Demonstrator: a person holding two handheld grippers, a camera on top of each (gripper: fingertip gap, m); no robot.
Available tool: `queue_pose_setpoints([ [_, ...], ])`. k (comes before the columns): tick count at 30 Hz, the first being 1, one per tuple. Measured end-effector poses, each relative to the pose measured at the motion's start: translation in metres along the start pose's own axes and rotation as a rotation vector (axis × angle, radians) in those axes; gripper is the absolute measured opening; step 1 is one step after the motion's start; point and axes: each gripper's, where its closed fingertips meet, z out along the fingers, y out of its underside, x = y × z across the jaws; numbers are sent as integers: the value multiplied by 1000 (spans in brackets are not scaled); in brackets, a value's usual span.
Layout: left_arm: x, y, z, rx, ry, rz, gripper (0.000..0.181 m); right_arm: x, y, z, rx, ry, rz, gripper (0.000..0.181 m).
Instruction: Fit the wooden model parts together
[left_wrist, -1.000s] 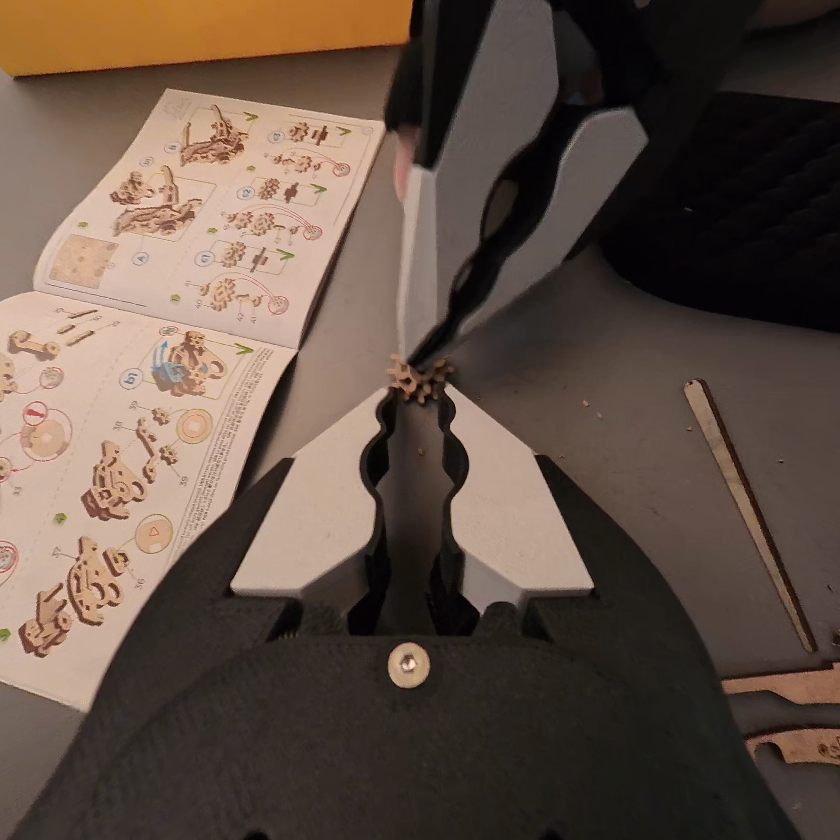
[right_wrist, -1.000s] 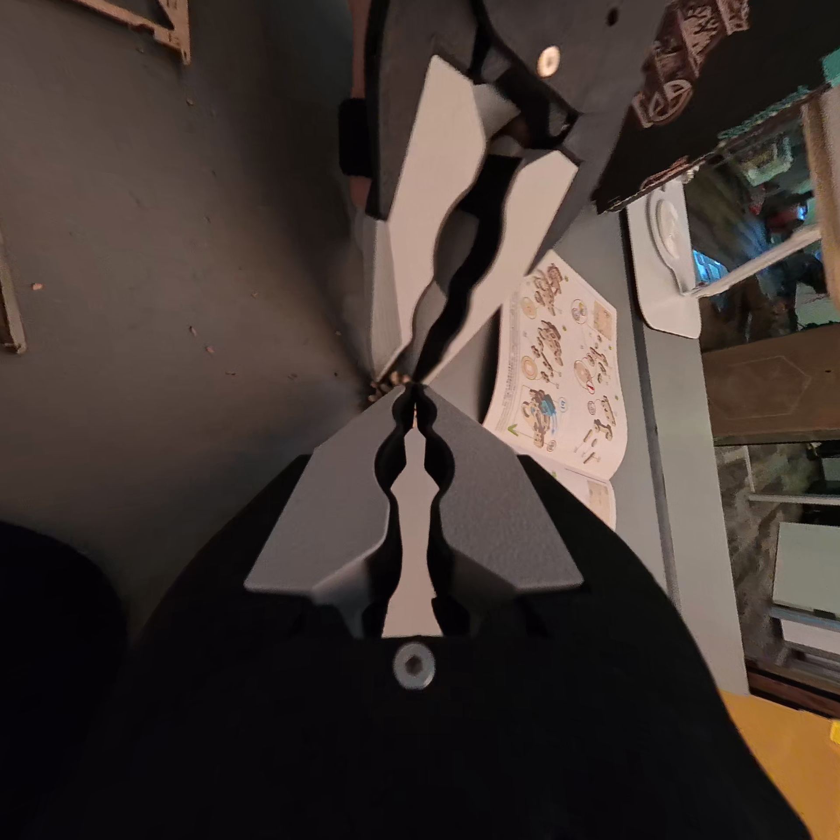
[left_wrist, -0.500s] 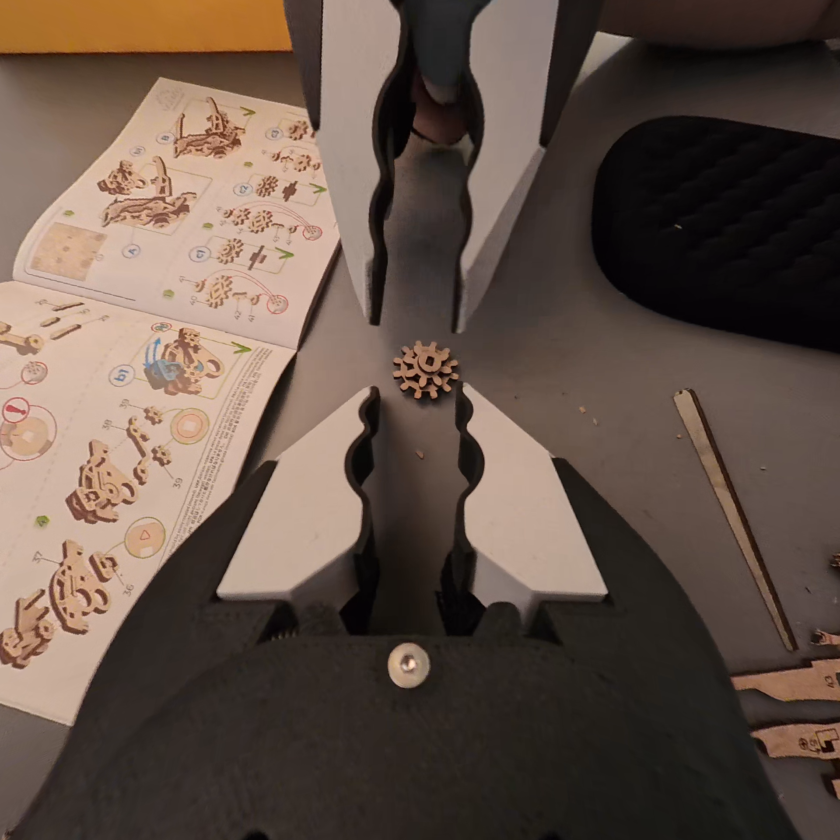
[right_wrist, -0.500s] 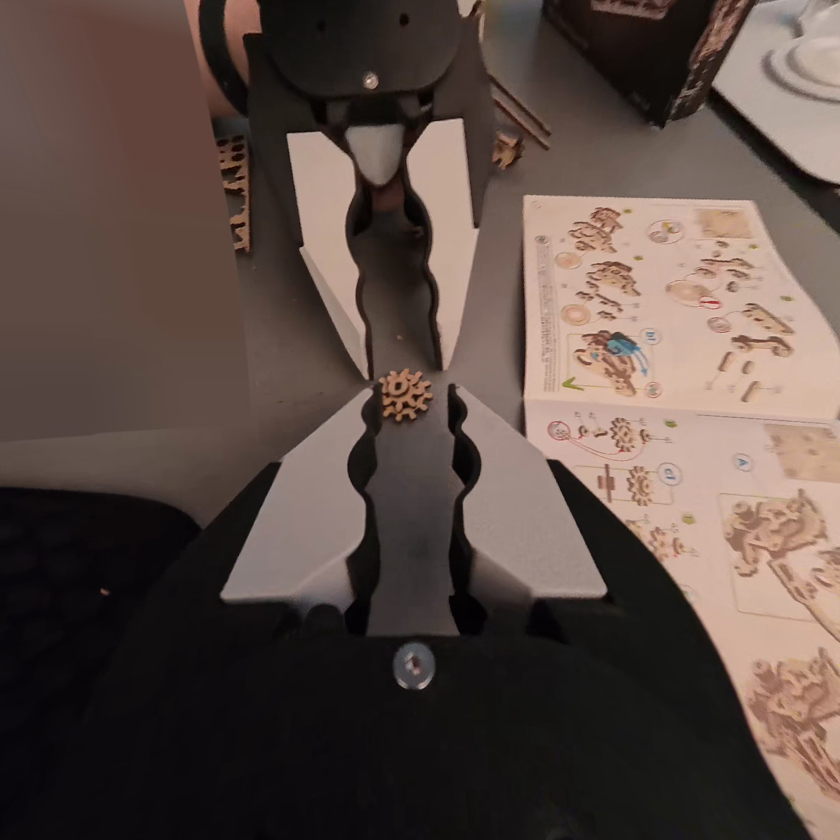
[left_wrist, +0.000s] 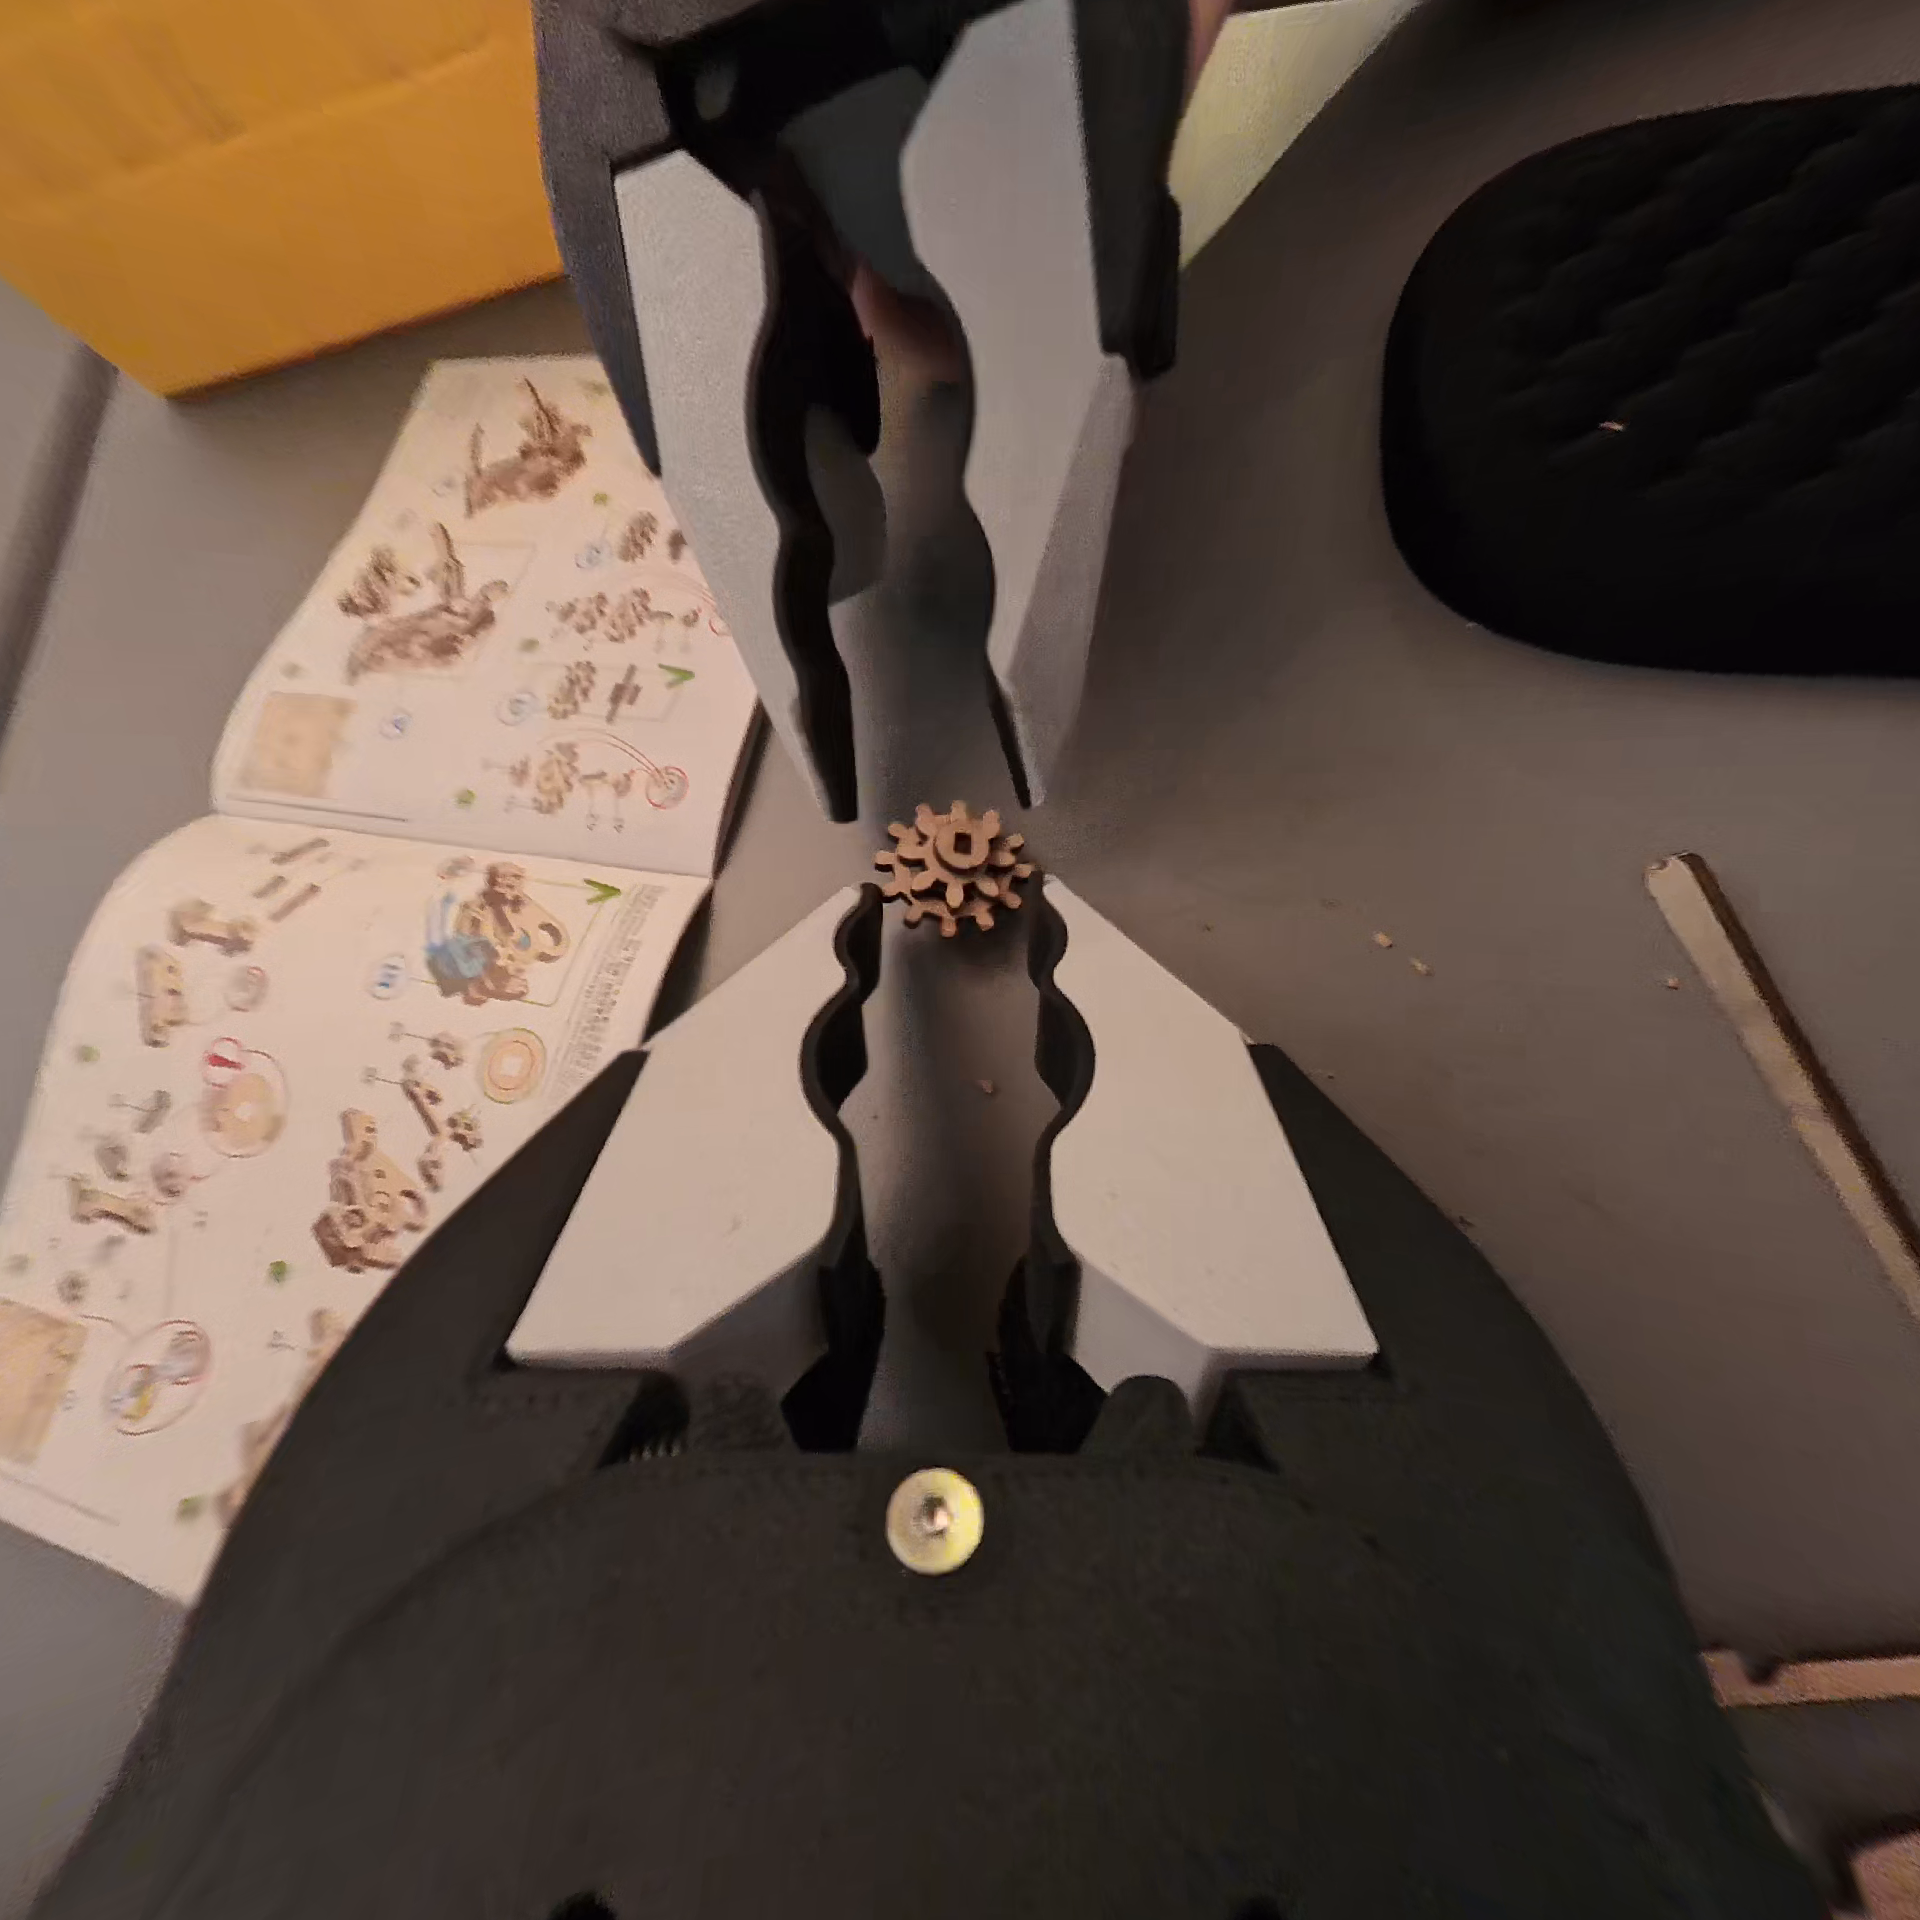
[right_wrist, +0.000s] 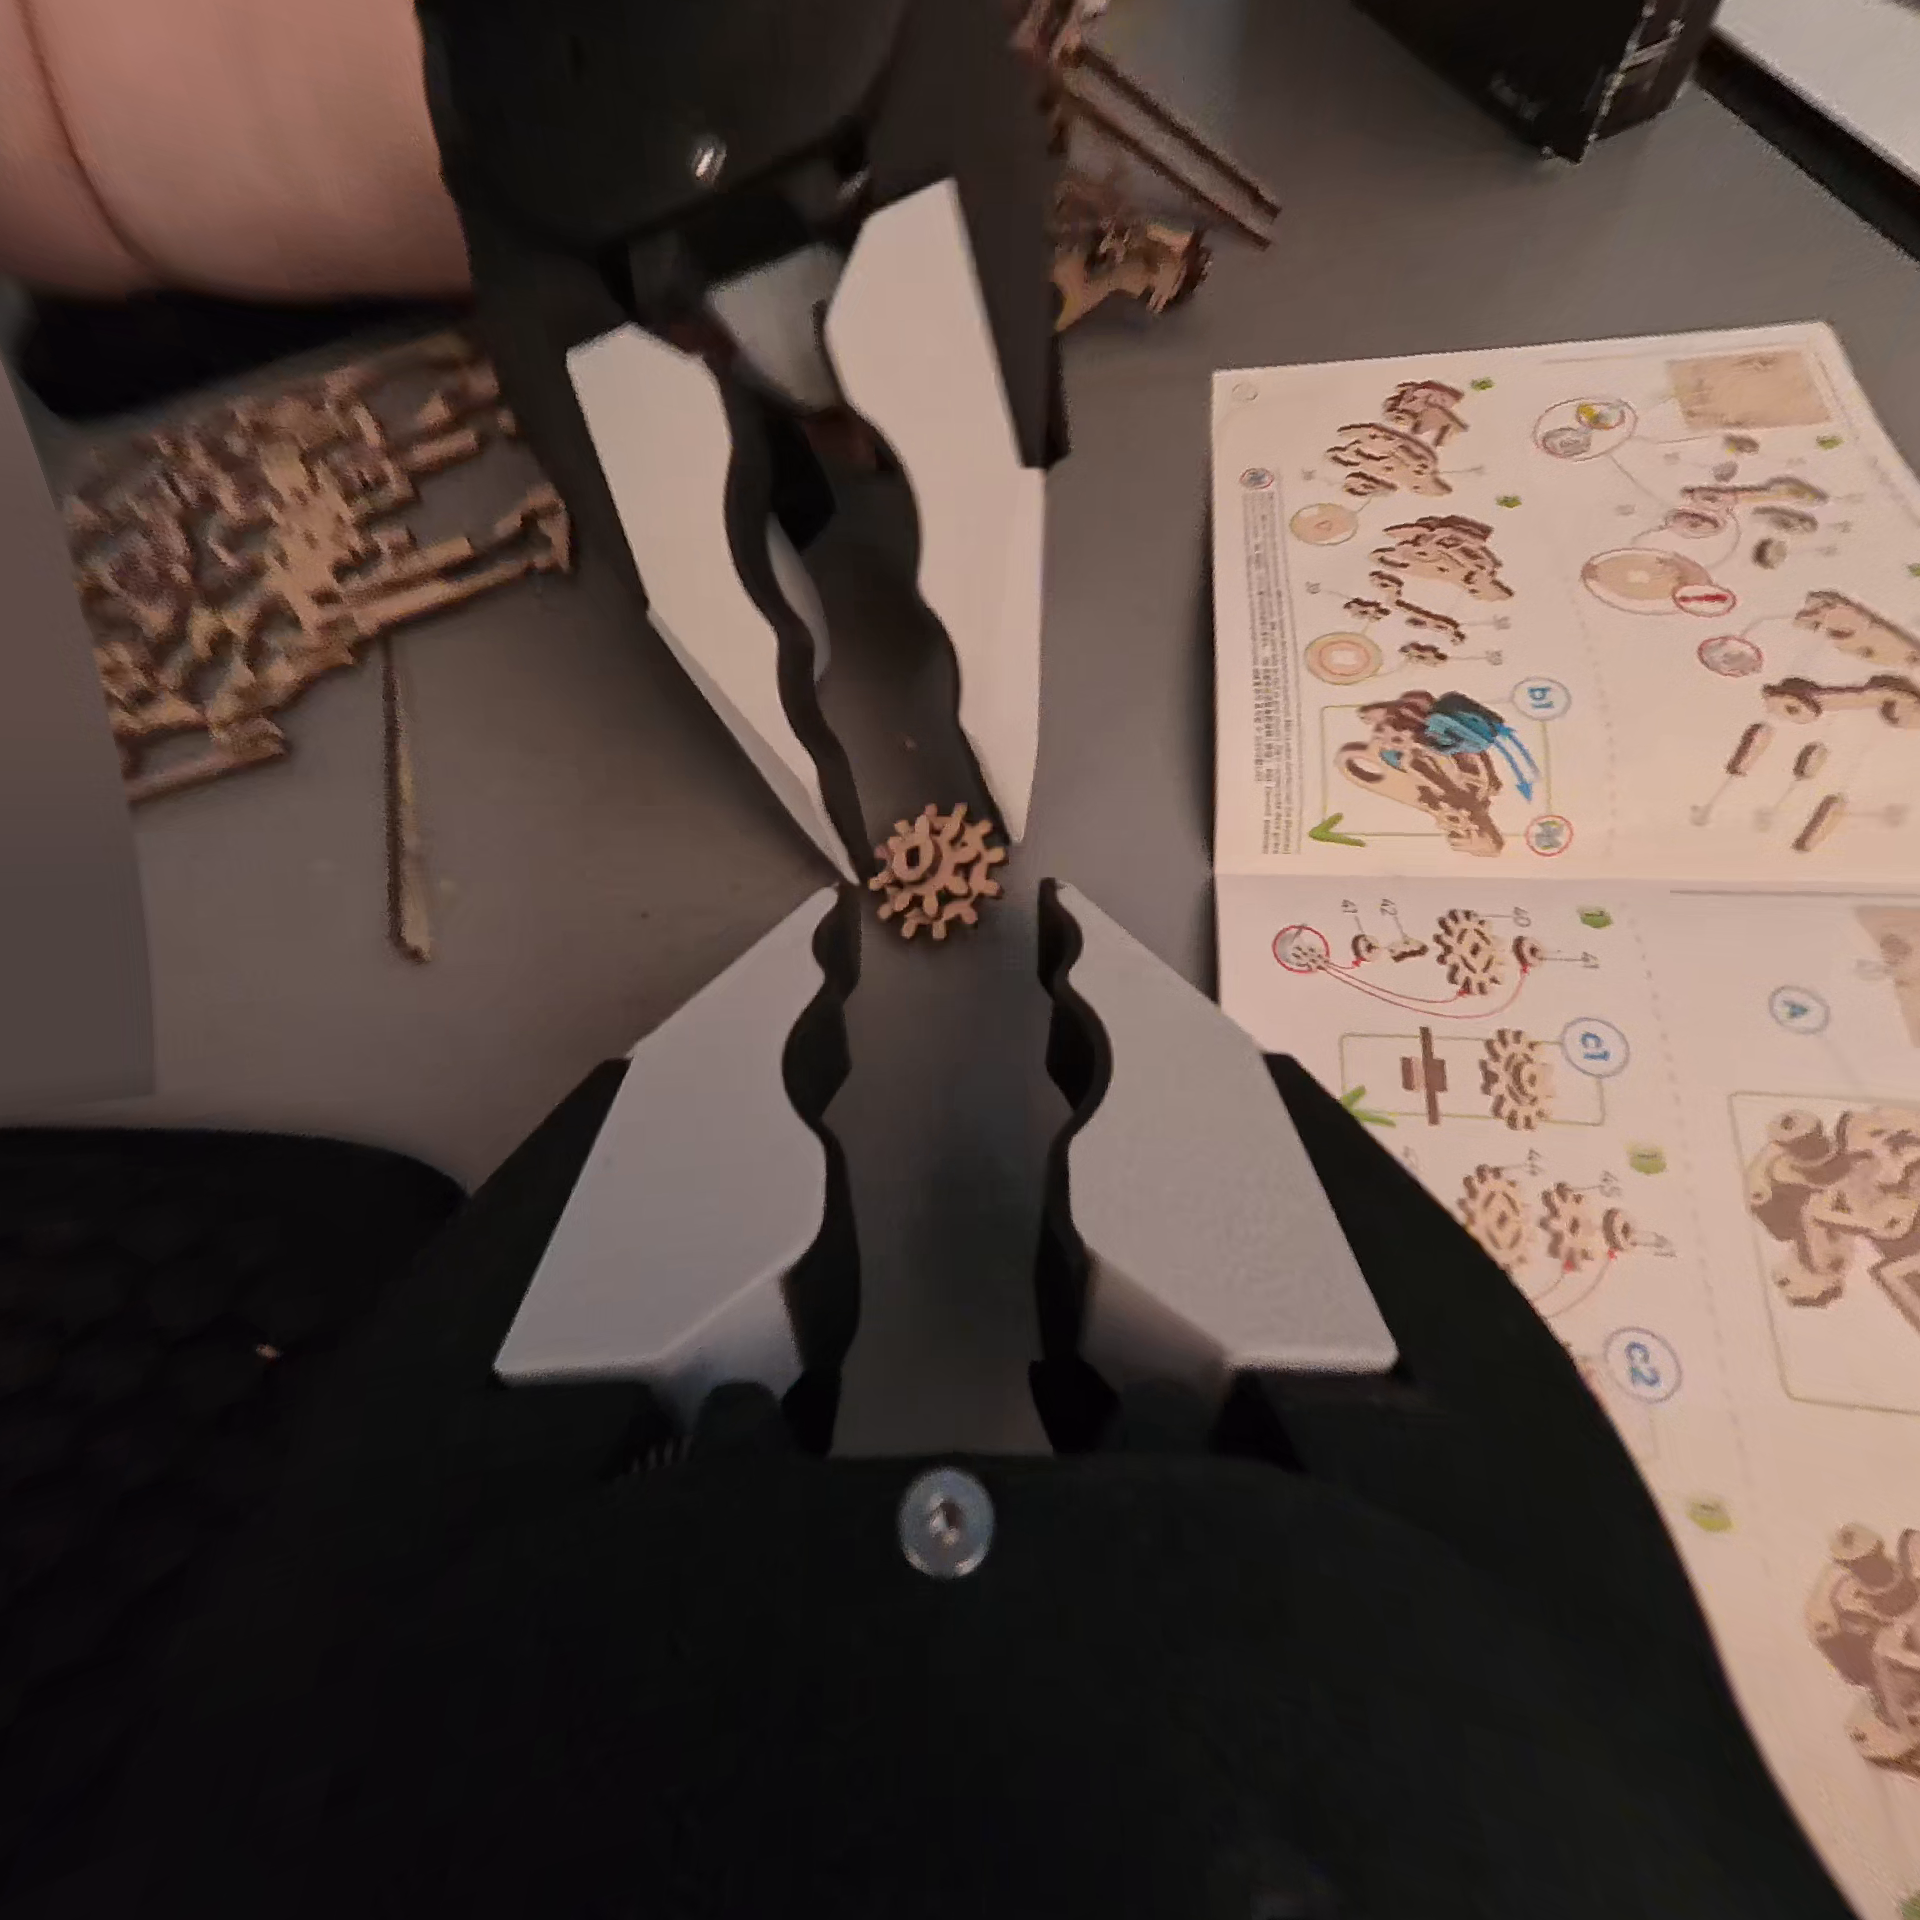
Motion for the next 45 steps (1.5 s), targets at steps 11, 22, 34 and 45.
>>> queue_pose_setpoints([
  [11,-5,-33,-19,94,-240,375,25,-17,-23,-16,160,-290,304,31],
  [22,0,-32,-16,59,-266,468,26,-18,-26,-18,186,-307,305,13],
  [34,-14,-47,-38,153,-351,449,31,-14,-42,-29,267,-164,67,11],
  [45,-5,-60,-48,292,-158,192,25,-24,-49,-29,225,103,-417,11],
])
